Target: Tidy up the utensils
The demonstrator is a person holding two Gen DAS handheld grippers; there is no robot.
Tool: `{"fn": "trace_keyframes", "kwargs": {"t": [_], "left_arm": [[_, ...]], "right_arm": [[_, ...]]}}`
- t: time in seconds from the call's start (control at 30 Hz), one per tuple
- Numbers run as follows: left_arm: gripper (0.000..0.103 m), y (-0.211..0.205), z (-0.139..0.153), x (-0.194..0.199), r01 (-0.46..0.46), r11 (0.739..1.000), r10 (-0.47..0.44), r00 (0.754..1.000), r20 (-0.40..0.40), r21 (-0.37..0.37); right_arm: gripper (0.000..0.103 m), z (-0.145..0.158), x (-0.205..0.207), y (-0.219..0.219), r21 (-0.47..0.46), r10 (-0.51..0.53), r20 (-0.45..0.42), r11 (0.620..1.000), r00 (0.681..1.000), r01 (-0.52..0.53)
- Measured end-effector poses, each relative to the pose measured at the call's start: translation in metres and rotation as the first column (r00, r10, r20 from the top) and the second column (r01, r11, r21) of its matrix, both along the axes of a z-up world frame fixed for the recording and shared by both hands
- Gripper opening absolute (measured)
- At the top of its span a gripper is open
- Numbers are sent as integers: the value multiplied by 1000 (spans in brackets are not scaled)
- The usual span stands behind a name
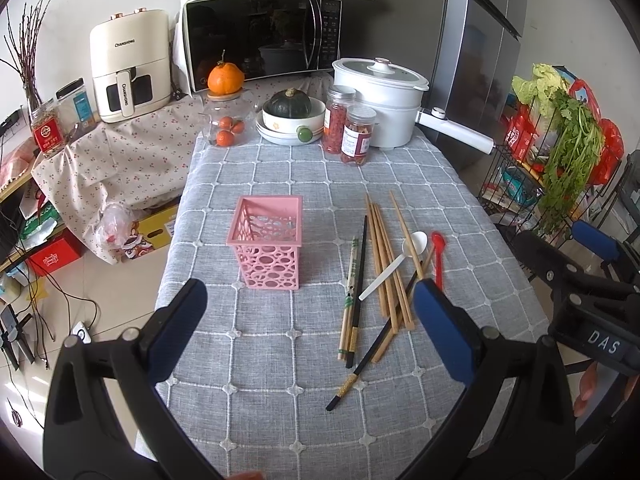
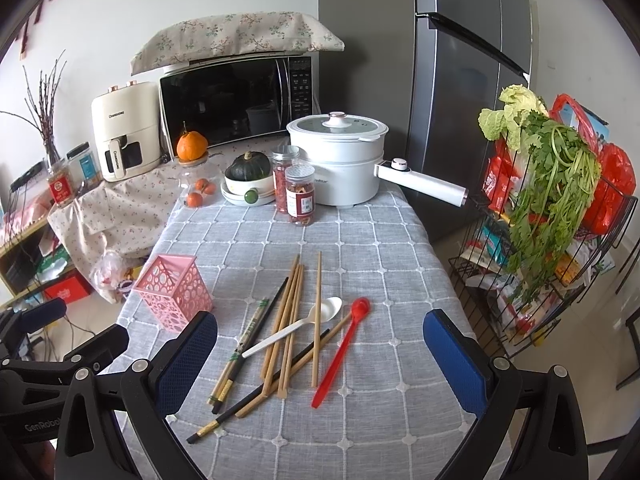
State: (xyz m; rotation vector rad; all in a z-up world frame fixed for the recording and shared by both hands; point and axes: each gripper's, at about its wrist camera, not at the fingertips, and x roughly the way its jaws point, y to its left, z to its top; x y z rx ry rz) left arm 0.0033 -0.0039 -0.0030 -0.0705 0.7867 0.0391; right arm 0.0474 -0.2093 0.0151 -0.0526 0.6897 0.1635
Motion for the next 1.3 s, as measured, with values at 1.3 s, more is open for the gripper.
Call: {"fn": "trace_keyframes", "kwargs": {"t": [1.3], "left_arm": [[103,-3,-3,-1,9,1000,-9,1000,-4,0]], "right_arm": [[103,-1,0,1,2,0,-5,1000,1000,0]]}}
